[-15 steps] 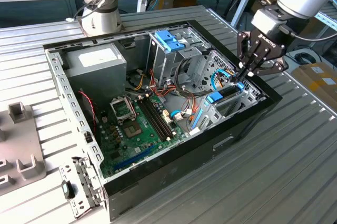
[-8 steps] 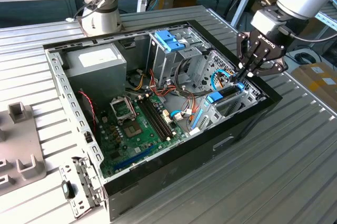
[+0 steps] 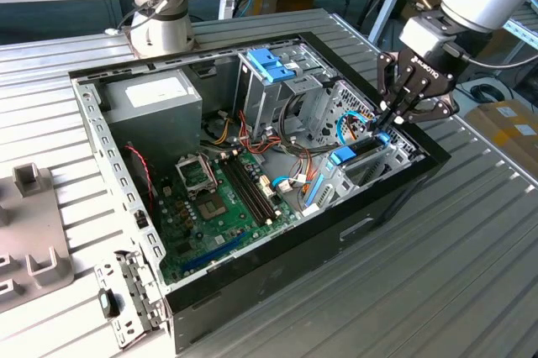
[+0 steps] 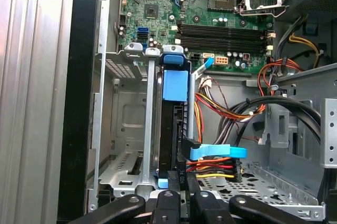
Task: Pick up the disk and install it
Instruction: 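Insert the first disk wire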
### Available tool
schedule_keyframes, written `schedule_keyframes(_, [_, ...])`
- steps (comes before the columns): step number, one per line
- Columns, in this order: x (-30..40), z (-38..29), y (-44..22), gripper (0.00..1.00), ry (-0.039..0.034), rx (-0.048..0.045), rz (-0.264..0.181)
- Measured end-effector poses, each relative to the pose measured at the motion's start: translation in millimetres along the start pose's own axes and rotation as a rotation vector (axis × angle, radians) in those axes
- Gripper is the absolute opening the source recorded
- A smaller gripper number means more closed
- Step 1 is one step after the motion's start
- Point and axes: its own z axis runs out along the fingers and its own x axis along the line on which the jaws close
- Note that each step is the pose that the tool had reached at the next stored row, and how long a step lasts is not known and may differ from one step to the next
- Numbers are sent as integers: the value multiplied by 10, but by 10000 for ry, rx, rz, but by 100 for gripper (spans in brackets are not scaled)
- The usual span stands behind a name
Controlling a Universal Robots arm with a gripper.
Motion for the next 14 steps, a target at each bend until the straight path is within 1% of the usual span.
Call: schedule_keyframes(14, [11,24,27,16,-3,2,33])
